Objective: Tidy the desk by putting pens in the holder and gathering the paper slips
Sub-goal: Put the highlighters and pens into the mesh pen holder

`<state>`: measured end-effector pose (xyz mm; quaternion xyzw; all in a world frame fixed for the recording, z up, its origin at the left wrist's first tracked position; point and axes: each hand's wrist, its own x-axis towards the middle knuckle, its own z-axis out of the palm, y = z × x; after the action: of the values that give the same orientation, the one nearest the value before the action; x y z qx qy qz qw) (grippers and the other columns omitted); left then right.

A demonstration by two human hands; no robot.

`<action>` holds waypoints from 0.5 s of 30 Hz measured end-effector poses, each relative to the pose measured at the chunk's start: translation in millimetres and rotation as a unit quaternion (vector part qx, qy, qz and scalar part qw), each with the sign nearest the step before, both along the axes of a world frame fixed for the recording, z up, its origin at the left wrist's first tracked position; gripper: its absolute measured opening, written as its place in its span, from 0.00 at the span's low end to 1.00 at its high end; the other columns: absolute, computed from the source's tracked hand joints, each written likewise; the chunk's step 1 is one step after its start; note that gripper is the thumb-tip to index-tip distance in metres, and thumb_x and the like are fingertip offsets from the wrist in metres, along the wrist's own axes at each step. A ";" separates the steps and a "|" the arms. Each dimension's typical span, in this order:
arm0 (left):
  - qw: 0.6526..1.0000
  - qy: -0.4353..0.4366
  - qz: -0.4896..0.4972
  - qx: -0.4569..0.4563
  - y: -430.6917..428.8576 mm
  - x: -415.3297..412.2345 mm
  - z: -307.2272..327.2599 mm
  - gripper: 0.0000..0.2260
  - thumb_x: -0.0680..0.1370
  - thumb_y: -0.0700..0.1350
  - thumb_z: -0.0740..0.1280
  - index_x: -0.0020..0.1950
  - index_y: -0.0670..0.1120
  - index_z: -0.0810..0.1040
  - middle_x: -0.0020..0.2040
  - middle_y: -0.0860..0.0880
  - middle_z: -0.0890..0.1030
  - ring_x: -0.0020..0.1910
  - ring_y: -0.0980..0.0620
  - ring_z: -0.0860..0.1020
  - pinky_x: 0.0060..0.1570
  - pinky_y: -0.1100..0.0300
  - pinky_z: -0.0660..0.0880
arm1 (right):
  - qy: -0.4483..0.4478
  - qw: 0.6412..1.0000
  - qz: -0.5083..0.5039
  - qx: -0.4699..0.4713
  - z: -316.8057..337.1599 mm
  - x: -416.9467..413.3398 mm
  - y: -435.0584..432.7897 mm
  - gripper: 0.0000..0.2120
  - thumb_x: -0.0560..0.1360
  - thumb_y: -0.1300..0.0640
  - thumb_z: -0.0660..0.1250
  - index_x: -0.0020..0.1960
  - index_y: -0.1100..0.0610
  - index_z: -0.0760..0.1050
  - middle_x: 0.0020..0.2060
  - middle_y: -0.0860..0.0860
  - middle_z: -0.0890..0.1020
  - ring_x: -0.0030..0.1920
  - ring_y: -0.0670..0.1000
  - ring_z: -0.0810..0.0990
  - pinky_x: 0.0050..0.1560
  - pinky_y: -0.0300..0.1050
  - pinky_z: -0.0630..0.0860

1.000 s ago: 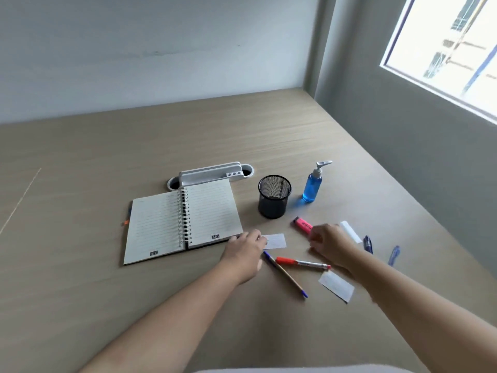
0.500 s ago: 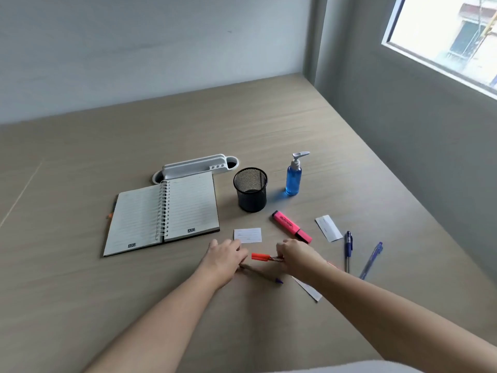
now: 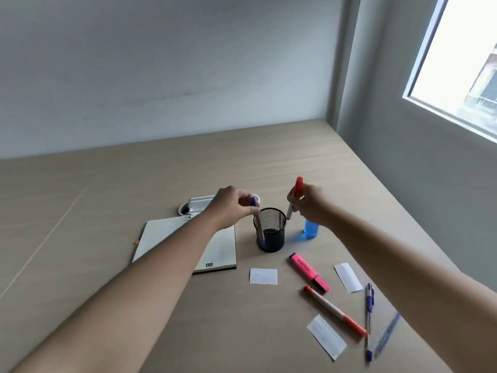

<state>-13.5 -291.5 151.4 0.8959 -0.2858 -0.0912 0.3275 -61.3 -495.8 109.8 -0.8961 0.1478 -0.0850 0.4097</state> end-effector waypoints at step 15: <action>0.995 0.076 0.070 -0.003 -34.1 55.9 -95.3 0.07 0.77 0.45 0.65 0.47 0.42 0.80 0.41 0.43 0.82 0.40 0.47 0.74 0.39 0.61 0.66 | 0.142 0.981 0.039 -0.122 -52.4 49.7 25.9 0.12 0.71 0.60 0.68 0.54 0.60 0.79 0.48 0.59 0.83 0.50 0.59 0.80 0.47 0.46 0.75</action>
<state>42.4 -325.6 56.1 0.9032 -0.1971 -0.1346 0.3566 -11.7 -469.9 57.4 -0.9475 0.1583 0.0419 0.2747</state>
